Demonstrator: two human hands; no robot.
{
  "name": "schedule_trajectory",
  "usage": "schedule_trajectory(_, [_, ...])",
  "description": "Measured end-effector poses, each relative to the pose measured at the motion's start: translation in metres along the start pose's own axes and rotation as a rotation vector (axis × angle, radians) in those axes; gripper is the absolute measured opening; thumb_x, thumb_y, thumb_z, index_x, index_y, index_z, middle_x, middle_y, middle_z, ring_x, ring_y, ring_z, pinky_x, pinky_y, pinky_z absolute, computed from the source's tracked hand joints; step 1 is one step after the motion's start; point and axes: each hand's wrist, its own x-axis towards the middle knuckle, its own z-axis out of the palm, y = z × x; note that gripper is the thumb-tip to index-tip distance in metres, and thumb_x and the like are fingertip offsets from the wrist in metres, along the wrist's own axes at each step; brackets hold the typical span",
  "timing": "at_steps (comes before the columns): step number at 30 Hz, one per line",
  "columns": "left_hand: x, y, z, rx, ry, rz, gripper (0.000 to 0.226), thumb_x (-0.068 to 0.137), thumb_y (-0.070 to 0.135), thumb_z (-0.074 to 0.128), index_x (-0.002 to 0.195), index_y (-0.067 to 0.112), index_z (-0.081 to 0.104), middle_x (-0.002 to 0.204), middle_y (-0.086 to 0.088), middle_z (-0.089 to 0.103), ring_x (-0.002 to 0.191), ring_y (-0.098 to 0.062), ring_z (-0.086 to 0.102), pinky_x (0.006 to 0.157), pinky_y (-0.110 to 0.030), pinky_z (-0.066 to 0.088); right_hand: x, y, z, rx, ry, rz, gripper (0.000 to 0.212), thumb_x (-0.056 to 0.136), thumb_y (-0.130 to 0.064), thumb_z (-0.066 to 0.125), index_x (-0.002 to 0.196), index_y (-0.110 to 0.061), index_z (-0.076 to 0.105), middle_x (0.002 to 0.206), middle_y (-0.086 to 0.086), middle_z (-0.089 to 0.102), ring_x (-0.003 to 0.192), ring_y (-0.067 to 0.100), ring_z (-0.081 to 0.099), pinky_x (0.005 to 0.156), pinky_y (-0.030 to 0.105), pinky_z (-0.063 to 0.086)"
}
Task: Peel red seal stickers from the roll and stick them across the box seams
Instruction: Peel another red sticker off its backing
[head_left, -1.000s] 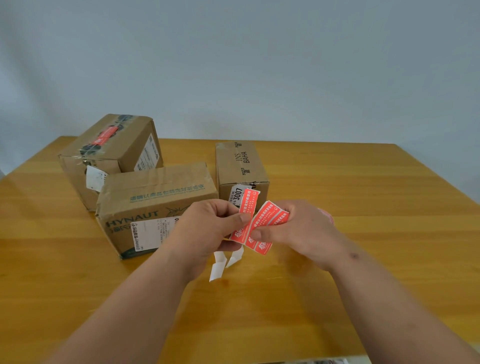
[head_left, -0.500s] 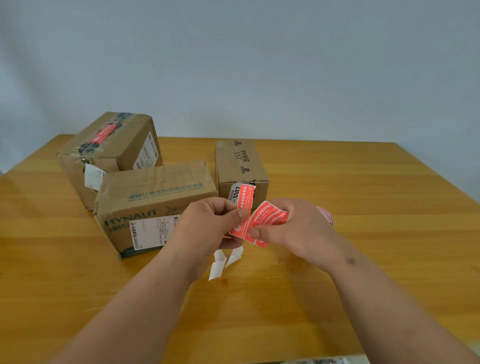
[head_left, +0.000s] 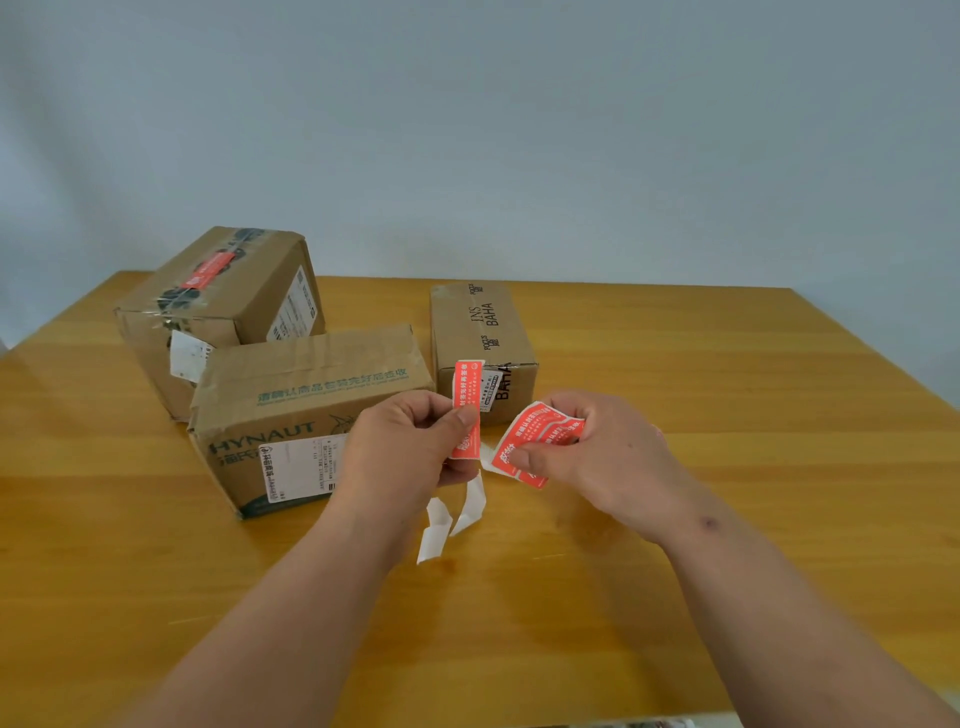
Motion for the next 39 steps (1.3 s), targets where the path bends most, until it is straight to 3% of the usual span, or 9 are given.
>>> schedule_trajectory(5, [0.001,0.002,-0.003,0.019,-0.003,-0.002,0.01,0.088,0.022,0.068,0.09,0.013,0.072,0.071,-0.002,0.068,0.058,-0.012,0.064,0.069,-0.037,0.062,0.008,0.008,0.002,-0.15,-0.019,0.034,0.026,0.073,-0.027,0.08,0.085,-0.027,0.057,0.074,-0.009,0.066,0.059,-0.003,0.059,0.052,0.008,0.043])
schedule_trajectory(8, [0.0,0.0,-0.004,0.025,-0.035,-0.006,0.008,0.087,0.021,0.07,0.088,0.014,0.072,0.062,0.002,0.068,0.055,-0.01,0.062,0.064,-0.034,0.061,0.012,0.011,0.009,-0.149,-0.097,0.105,0.035,0.075,-0.022,0.077,0.095,-0.028,0.049,0.081,-0.001,0.067,0.067,0.013,0.067,0.062,0.036,0.057])
schedule_trajectory(11, [0.0,-0.001,-0.005,0.042,-0.062,-0.009,0.009,0.086,0.02,0.072,0.089,0.012,0.072,0.064,0.001,0.07,0.055,-0.011,0.063,0.06,-0.03,0.059,0.014,0.015,0.016,-0.28,-0.093,0.127,0.032,0.086,-0.029,0.064,0.111,-0.028,0.043,0.092,0.002,0.068,0.074,0.018,0.066,0.055,0.03,0.048])
schedule_trajectory(15, [-0.001,0.0,-0.007,0.074,-0.077,-0.007,0.011,0.085,0.021,0.073,0.089,0.01,0.071,0.069,-0.003,0.071,0.057,-0.013,0.064,0.06,-0.03,0.058,0.015,0.011,0.018,-0.509,-0.029,0.072,0.032,0.092,-0.033,0.054,0.122,-0.024,0.048,0.119,0.0,0.057,0.098,0.019,0.055,0.07,0.028,0.042])
schedule_trajectory(18, [-0.002,0.002,-0.008,0.094,-0.09,-0.012,0.011,0.084,0.021,0.073,0.088,0.011,0.071,0.071,-0.003,0.07,0.056,-0.013,0.064,0.06,-0.031,0.058,0.014,0.006,0.016,-0.576,-0.004,0.026,0.031,0.092,-0.026,0.049,0.123,-0.022,0.054,0.123,-0.001,0.048,0.095,0.018,0.05,0.069,0.025,0.036])
schedule_trajectory(22, [-0.005,0.004,-0.008,0.16,-0.099,0.001,0.011,0.084,0.023,0.073,0.087,0.013,0.072,0.076,-0.004,0.073,0.056,-0.011,0.066,0.057,-0.026,0.058,0.012,-0.004,0.008,-0.253,0.151,0.029,0.017,0.093,-0.025,0.047,0.099,-0.027,0.063,0.097,-0.014,0.056,0.081,0.005,0.053,0.059,-0.001,0.032])
schedule_trajectory(26, [-0.009,0.008,-0.009,0.219,-0.149,0.013,0.011,0.084,0.023,0.073,0.081,0.013,0.072,0.069,-0.005,0.073,0.055,-0.013,0.064,0.06,-0.029,0.059,0.01,-0.01,0.01,0.263,0.085,0.042,0.014,0.089,-0.031,0.062,0.09,-0.018,0.067,0.083,-0.002,0.069,0.064,0.006,0.061,0.051,0.013,0.043])
schedule_trajectory(34, [-0.016,0.014,-0.025,-0.025,-0.243,-0.103,0.03,0.094,0.031,0.058,0.09,0.004,0.07,0.068,-0.009,0.068,0.058,-0.018,0.058,0.063,-0.033,0.056,0.01,-0.007,0.011,0.454,0.183,0.063,0.013,0.09,-0.011,0.06,0.079,-0.009,0.065,0.063,-0.004,0.067,0.053,0.011,0.056,0.057,0.028,0.045])
schedule_trajectory(39, [-0.02,0.014,-0.035,0.033,-0.367,-0.136,0.011,0.089,0.013,0.064,0.086,0.004,0.07,0.07,-0.011,0.068,0.059,-0.018,0.058,0.066,-0.034,0.053,0.009,-0.009,0.013,0.474,0.183,0.056,0.013,0.091,-0.011,0.059,0.08,-0.008,0.065,0.065,0.0,0.068,0.055,0.013,0.059,0.06,0.03,0.049])
